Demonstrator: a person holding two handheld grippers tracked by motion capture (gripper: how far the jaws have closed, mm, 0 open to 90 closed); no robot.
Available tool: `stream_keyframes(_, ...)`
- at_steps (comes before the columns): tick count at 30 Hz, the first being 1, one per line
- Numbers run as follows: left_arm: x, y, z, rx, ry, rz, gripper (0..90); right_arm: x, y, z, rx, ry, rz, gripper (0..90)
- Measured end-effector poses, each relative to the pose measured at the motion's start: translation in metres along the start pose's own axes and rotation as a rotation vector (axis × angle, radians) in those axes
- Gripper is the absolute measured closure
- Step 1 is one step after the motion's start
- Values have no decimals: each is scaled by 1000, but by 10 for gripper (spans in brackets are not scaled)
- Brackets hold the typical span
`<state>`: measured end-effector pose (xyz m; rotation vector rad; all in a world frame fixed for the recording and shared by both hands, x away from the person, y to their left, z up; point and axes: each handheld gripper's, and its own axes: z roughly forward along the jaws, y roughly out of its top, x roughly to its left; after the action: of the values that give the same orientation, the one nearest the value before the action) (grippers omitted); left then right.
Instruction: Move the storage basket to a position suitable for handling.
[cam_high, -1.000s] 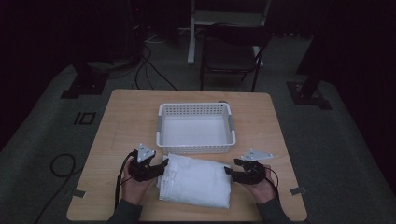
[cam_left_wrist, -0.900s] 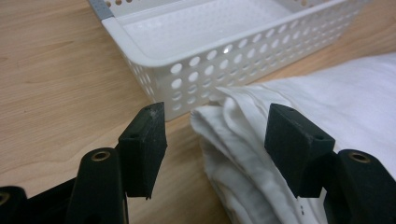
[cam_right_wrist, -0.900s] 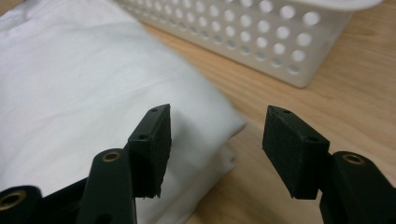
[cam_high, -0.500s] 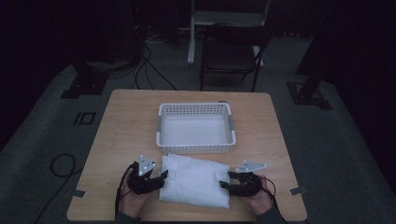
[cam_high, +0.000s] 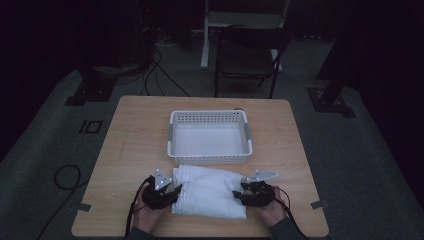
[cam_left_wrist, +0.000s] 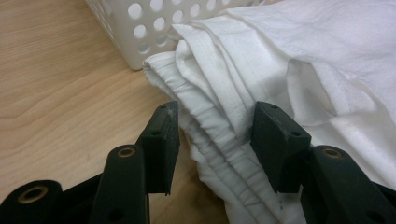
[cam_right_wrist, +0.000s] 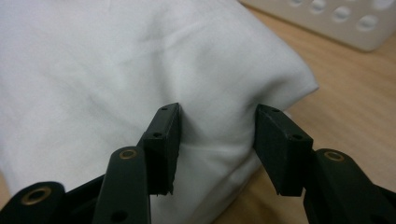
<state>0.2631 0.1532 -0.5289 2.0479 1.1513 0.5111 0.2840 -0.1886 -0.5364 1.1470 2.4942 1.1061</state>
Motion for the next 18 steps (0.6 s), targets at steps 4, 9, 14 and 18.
stream_keyframes(4,5,7,7,-1,17,-1,484,-4,9,5,3,-38,-7,509)
stream_keyframes(9,13,12,13,-2,11,-18,467,-9,20,11,1,-77,-12,502)
stream_keyframes(14,22,16,19,-13,22,-35,462,-13,28,17,-3,-87,-9,502)
stream_keyframes(18,27,21,23,-16,37,-37,455,-16,32,21,-8,-86,-4,494)
